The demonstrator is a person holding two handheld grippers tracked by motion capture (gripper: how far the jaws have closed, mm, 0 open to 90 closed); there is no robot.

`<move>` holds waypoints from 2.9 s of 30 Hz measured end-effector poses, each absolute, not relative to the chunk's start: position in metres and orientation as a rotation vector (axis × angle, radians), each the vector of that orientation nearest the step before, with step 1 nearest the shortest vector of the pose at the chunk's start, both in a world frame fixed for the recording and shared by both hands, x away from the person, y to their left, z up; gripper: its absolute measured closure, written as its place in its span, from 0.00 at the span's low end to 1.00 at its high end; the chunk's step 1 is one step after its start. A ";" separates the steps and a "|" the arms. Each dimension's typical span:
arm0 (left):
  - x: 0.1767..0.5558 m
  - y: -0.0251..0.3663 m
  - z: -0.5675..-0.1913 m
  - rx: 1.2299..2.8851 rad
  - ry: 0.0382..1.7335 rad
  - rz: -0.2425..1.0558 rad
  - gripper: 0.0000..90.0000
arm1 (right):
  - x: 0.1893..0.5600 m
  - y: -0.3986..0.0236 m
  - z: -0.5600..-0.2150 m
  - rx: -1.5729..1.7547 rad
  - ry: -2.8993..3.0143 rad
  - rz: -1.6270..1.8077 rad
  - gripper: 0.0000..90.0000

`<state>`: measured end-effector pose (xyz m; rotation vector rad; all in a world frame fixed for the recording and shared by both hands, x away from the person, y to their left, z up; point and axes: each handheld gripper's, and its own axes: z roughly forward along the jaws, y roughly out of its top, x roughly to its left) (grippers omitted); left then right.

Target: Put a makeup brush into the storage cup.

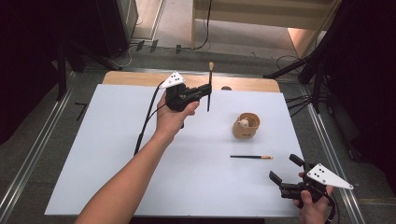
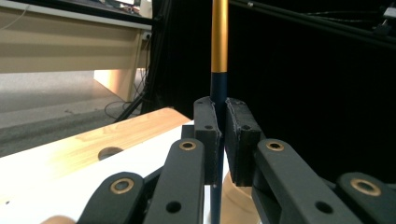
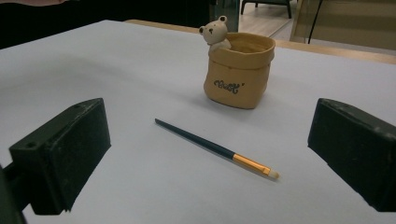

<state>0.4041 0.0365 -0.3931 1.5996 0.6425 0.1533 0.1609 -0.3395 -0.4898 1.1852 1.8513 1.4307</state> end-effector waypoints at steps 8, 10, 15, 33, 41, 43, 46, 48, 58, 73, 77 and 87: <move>0.404 0.025 -0.398 1.604 0.628 0.164 0.95 | 0.161 -0.339 -0.489 1.179 1.849 1.435 0.00; 0.404 0.021 -0.399 1.608 0.623 0.161 0.95 | 0.161 -0.339 -0.489 1.186 1.848 1.437 0.00; 0.404 0.009 -0.402 1.616 0.613 0.150 0.95 | 0.161 -0.340 -0.489 1.186 1.846 1.439 0.00; 0.405 -0.021 -0.410 1.626 0.592 0.123 0.95 | 0.161 -0.341 -0.489 1.179 1.842 1.453 0.00; 0.405 -0.035 -0.413 1.630 0.582 0.105 0.95 | 0.161 -0.341 -0.490 1.182 1.843 1.461 0.00; 0.406 -0.037 -0.414 1.633 0.576 0.103 0.95 | 0.161 -0.341 -0.490 1.184 1.844 1.461 0.00; 0.406 -0.042 -0.415 1.630 0.573 0.099 0.95 | 0.161 -0.341 -0.490 1.182 1.844 1.457 0.00; 0.405 -0.045 -0.416 1.628 0.574 0.096 0.95 | 0.161 -0.341 -0.490 1.183 1.845 1.457 0.00; 0.407 -0.058 -0.416 1.618 0.564 0.084 0.95 | 0.161 -0.341 -0.490 1.186 1.844 1.460 0.00; 0.411 -0.074 -0.429 1.600 0.570 0.071 0.95 | 0.161 -0.341 -0.490 1.183 1.841 1.466 0.00; 0.413 -0.077 -0.432 1.594 0.571 0.072 0.95 | 0.161 -0.341 -0.490 1.199 1.837 1.476 0.00; 0.414 -0.082 -0.440 1.619 0.565 0.084 0.95 | 0.160 -0.343 -0.491 1.199 1.835 1.473 0.00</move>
